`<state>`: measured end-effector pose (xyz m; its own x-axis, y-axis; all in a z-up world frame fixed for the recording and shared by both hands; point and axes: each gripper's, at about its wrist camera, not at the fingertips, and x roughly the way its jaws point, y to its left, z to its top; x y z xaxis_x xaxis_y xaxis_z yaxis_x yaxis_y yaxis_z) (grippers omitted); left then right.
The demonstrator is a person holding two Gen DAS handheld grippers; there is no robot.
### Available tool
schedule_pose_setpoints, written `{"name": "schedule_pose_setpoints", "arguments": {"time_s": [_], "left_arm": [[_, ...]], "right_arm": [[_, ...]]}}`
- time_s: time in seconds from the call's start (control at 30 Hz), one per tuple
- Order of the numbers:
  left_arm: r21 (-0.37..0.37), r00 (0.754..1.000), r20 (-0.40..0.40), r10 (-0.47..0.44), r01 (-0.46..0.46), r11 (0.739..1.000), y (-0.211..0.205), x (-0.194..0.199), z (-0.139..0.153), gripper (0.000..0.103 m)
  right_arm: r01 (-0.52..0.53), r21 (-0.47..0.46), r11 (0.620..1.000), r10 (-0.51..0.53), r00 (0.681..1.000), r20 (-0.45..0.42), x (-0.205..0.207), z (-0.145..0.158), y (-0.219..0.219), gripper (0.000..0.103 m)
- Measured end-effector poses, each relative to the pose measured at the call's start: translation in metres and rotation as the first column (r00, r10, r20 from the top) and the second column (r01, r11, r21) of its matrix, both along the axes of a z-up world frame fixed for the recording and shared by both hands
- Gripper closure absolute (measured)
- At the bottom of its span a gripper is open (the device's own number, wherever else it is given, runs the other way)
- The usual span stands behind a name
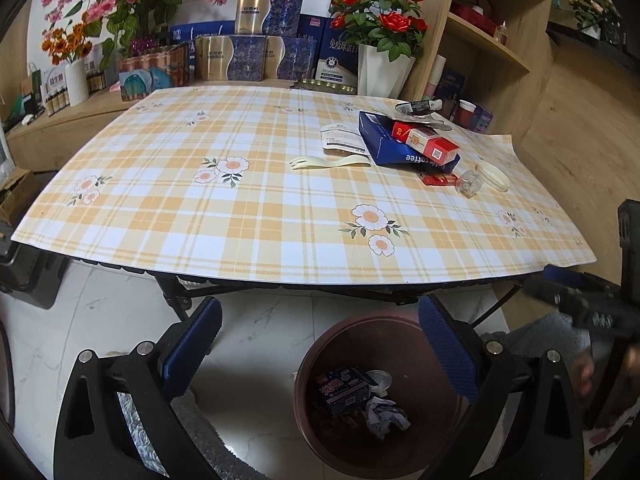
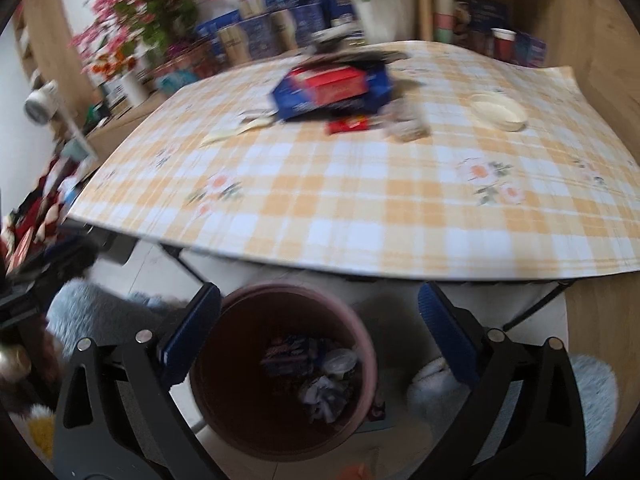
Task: Collect trash
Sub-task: 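Grasp the crumpled clear plastic with the right tool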
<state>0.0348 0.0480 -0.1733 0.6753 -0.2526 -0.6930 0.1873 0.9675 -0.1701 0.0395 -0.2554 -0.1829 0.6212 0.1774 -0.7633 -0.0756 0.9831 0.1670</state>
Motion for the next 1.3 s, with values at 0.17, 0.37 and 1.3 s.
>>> {"name": "schedule_pose_setpoints", "arguments": {"time_s": [0.17, 0.37, 1.3], "left_arm": [[-0.036, 1.000, -0.002, 0.007, -0.007, 0.999, 0.005, 0.014, 0.003, 0.007], [-0.043, 1.000, 0.016, -0.003, 0.003, 0.999, 0.004, 0.043, 0.015, 0.007], [-0.052, 0.998, -0.064, -0.010, 0.007, 0.999, -0.013, 0.130, 0.003, 0.007]], "right_arm": [[0.049, -0.038, 0.998, -0.048, 0.998, 0.034, 0.026, 0.008, -0.029, 0.006], [0.062, -0.055, 0.997, -0.058, 0.996, 0.066, 0.056, 0.015, -0.052, 0.006], [-0.215, -0.243, 0.946, 0.211, 0.977, -0.043, 0.185, -0.019, -0.027, 0.056]]}}
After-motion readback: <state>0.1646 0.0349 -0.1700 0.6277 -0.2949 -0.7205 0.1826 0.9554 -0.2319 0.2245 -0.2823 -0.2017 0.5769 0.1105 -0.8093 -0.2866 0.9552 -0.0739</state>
